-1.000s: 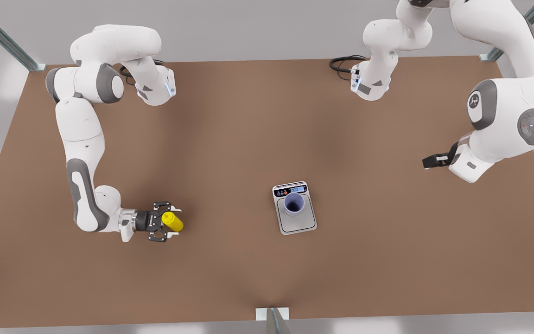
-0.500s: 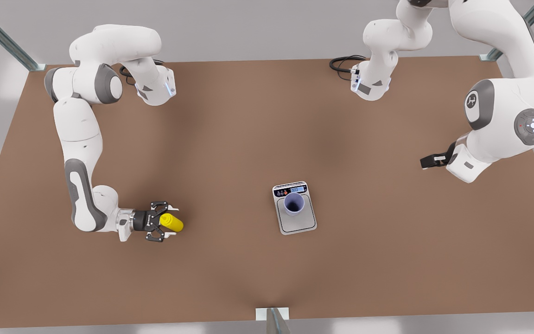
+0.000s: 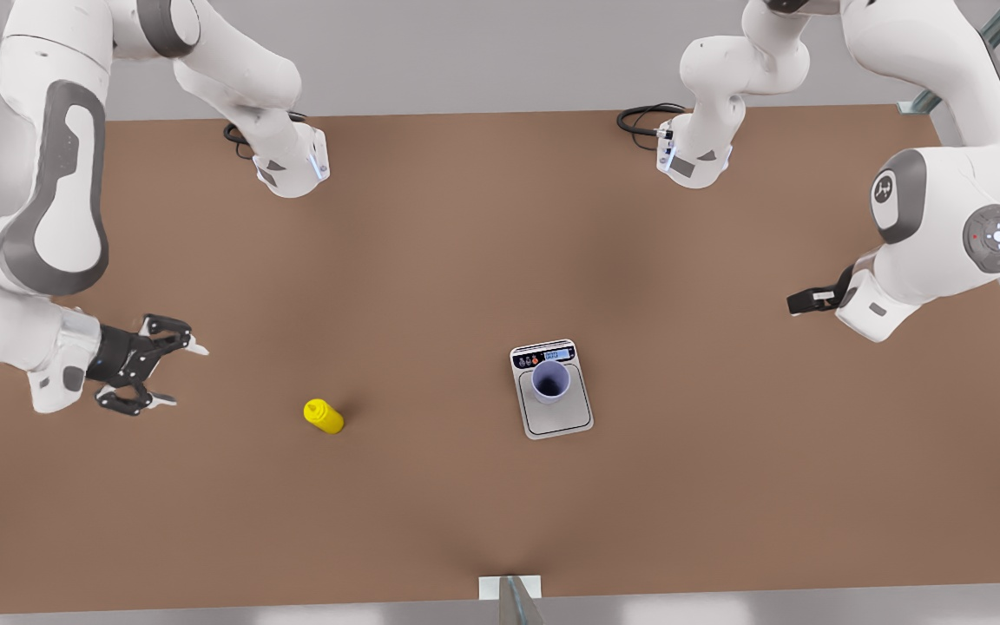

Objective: Move cup to the weight, pick up sauce bottle, pour sauce

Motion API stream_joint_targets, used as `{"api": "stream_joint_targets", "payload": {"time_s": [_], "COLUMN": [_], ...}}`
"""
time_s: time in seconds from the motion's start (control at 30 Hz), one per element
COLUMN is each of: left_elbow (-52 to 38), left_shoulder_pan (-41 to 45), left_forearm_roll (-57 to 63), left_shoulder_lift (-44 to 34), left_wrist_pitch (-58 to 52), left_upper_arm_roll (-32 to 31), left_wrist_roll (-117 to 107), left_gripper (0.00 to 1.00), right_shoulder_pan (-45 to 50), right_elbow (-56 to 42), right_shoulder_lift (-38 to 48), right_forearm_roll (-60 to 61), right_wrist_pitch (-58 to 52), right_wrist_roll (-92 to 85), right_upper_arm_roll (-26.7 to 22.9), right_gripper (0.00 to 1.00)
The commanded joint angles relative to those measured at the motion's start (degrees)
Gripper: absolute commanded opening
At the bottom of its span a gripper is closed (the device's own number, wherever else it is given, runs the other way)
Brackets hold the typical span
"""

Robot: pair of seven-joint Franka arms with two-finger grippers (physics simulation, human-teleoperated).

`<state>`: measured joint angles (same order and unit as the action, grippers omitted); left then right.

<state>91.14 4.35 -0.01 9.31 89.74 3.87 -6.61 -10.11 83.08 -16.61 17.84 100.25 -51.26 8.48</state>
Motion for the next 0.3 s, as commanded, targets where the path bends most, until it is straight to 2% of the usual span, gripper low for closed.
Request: {"api": "stream_joint_targets", "payload": {"time_s": [0.0,0.07,0.1,0.13,0.17,0.2,0.27], "left_elbow": [0.0,0.0,0.0,0.0,-0.2,-0.3,-0.3], "left_shoulder_pan": [0.0,0.0,0.0,0.0,0.0,0.0,0.0], "left_forearm_roll": [0.0,0.0,0.0,0.0,0.0,0.1,0.1], "left_shoulder_lift": [-0.1,-0.1,-0.1,-0.2,-0.2,-0.2,-0.2], "left_wrist_pitch": [0.0,-0.1,-0.1,-0.1,-0.1,-0.1,-0.1], "left_upper_arm_roll": [0.0,0.0,0.0,0.0,0.0,0.0,-0.1], "left_wrist_roll": [0.0,0.0,-0.1,0.0,0.0,0.1,0.0], "left_gripper": [1.00,1.00,1.00,1.00,1.00,1.00,1.00], "right_shoulder_pan": [0.0,6.3,8.3,12.4,11.9,11.9,12.1], "right_elbow": [-0.5,-4.0,-2.3,4.2,14.6,11.4,7.8], "right_shoulder_lift": [0.0,-0.1,1.6,7.5,16.8,17.5,15.6], "right_forearm_roll": [-1.8,-13.3,-14.8,-18.3,-19.7,-19.9,-19.9], "right_wrist_pitch": [-0.1,-1.3,-1.6,-2.1,-2.3,-7.0,-8.5], "right_wrist_roll": [2.9,21.4,27.8,35.8,46.0,53.3,53.8], "right_upper_arm_roll": [0.1,0.0,-0.9,-5.3,-5.6,-5.5,-5.5], "right_gripper": [1.00,1.00,1.00,1.00,1.00,1.00,1.00]}}
